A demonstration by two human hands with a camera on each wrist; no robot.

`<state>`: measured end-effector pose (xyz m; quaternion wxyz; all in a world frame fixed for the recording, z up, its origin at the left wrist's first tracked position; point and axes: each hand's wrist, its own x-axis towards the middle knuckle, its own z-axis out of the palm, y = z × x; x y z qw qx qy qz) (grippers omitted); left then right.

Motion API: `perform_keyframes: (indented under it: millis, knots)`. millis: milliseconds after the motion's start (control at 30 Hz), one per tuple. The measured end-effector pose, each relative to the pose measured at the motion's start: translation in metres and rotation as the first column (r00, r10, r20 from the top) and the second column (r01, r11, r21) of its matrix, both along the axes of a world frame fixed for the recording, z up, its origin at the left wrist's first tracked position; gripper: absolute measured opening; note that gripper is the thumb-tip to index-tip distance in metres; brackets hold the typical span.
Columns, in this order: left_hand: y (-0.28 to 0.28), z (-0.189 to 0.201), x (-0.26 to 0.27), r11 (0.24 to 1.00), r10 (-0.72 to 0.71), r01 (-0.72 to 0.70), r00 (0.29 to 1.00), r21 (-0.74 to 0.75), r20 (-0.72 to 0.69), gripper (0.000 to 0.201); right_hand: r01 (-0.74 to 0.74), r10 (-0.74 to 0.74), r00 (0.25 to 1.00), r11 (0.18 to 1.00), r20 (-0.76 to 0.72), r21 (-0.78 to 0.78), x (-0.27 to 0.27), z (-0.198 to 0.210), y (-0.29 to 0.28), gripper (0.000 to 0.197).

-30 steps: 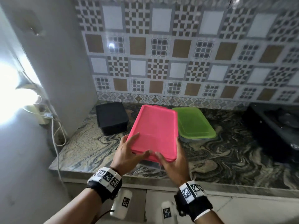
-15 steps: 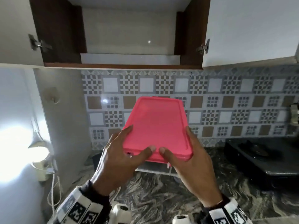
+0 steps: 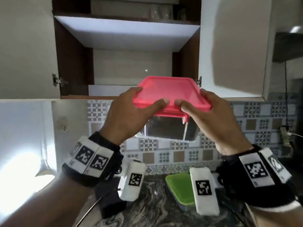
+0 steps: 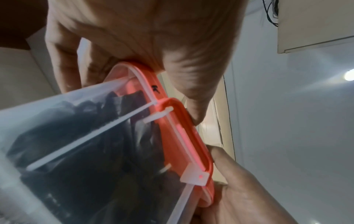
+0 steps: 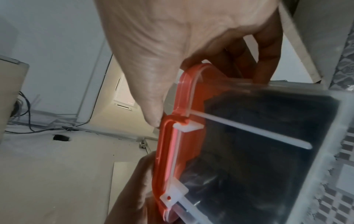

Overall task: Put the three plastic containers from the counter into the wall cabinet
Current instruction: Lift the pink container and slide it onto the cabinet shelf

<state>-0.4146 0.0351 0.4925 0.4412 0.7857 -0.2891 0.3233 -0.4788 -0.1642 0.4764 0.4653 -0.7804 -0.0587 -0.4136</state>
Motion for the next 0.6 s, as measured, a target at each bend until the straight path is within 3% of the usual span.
perform_keyframes:
  millis: [167,333,400,500,600]
  knots:
    - [-0.011,0.059,0.033,0.998,0.069,-0.07,0.996,0.007,0.059,0.1,0.009,-0.01,0.999,0.999,0.033,0.033,0.041,0.052,-0.01,0.05]
    - [-0.025,0.086,0.091,0.995,0.096,-0.095,0.994,0.019,-0.053,0.105,0.058,-0.057,0.998,0.998,0.01,-0.027,0.104,0.086,-0.026,0.091]
    - [-0.03,0.088,0.118,0.995,0.1,-0.102,0.987,-0.005,-0.127,0.1,0.052,-0.053,0.998,0.998,-0.034,-0.029,0.127,0.094,-0.032,0.081]
    - [-0.04,0.091,0.149,0.993,0.105,-0.114,0.976,-0.034,-0.193,0.074,0.059,-0.059,0.996,0.998,-0.061,0.001,0.162,0.105,-0.042,0.083]
    - [-0.051,0.094,0.172,0.989,0.14,-0.149,0.966,-0.025,-0.215,0.069,0.048,-0.046,0.996,0.999,-0.083,0.022,0.191,0.11,-0.052,0.06]
